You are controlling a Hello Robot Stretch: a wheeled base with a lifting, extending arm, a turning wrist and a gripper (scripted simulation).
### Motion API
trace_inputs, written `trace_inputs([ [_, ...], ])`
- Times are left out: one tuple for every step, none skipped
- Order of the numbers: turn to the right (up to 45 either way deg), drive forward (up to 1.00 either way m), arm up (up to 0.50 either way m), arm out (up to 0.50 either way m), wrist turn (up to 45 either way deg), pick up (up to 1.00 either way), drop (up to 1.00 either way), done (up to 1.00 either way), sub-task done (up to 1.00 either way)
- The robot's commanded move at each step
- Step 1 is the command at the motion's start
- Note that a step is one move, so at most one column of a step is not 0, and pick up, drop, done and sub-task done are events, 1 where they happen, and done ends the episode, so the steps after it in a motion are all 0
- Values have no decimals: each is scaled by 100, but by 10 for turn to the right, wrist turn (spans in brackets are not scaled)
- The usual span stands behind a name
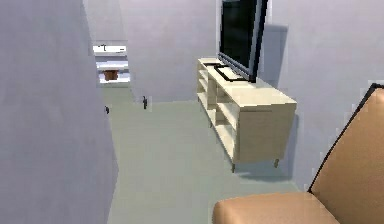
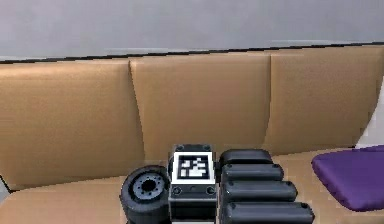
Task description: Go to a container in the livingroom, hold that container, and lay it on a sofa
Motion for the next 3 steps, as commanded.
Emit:
trace_inputs([
  [60, 0, 0, 0, 0, 0, 0, 0, 0],
  [0, 0, 0, 22, 0, 0, 0, 0, 0],
  [0, 0, 0, 0, 450, 0, 0, 0, 0],
])
